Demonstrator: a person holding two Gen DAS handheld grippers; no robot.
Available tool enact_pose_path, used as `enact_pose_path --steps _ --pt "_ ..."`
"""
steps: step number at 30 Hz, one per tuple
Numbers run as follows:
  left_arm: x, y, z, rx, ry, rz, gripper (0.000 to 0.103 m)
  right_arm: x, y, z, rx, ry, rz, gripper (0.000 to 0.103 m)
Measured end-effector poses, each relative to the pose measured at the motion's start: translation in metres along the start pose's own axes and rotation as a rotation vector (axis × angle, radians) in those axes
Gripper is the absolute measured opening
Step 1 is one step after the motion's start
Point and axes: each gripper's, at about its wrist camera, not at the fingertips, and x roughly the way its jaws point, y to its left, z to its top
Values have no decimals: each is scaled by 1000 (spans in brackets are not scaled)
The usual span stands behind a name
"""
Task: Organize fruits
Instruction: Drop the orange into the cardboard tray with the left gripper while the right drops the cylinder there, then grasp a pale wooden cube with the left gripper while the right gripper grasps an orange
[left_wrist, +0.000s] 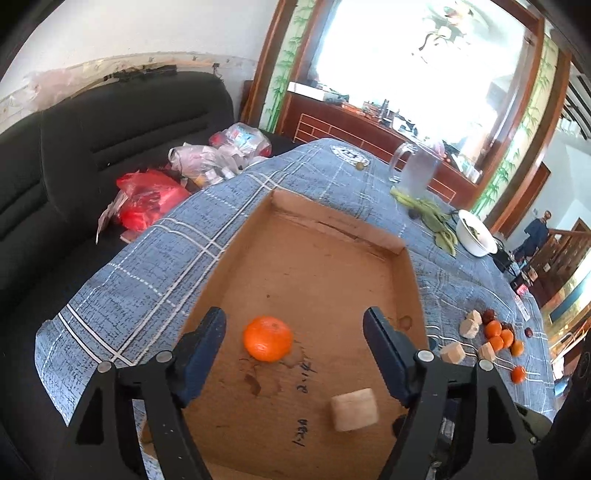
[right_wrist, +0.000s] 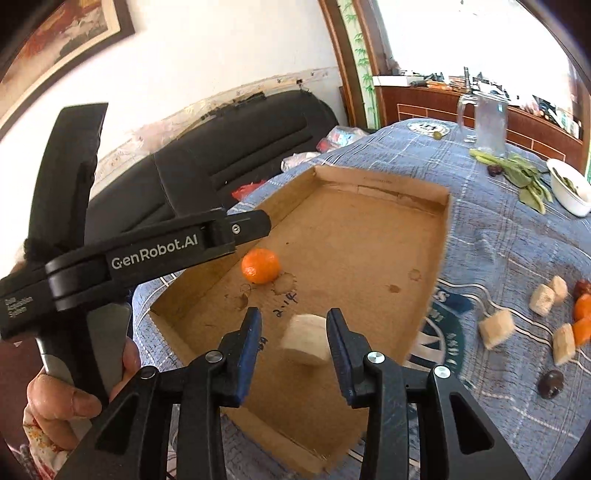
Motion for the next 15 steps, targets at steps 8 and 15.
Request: enact_pose_path --steps 8,15 --pt "-4 -36 0 69 -2 -9 79 -53 -60 -25 104 -45 -72 41" --pt "6 -97 -8 180 33 -68 79 -112 -158 -61 331 -93 -197 41"
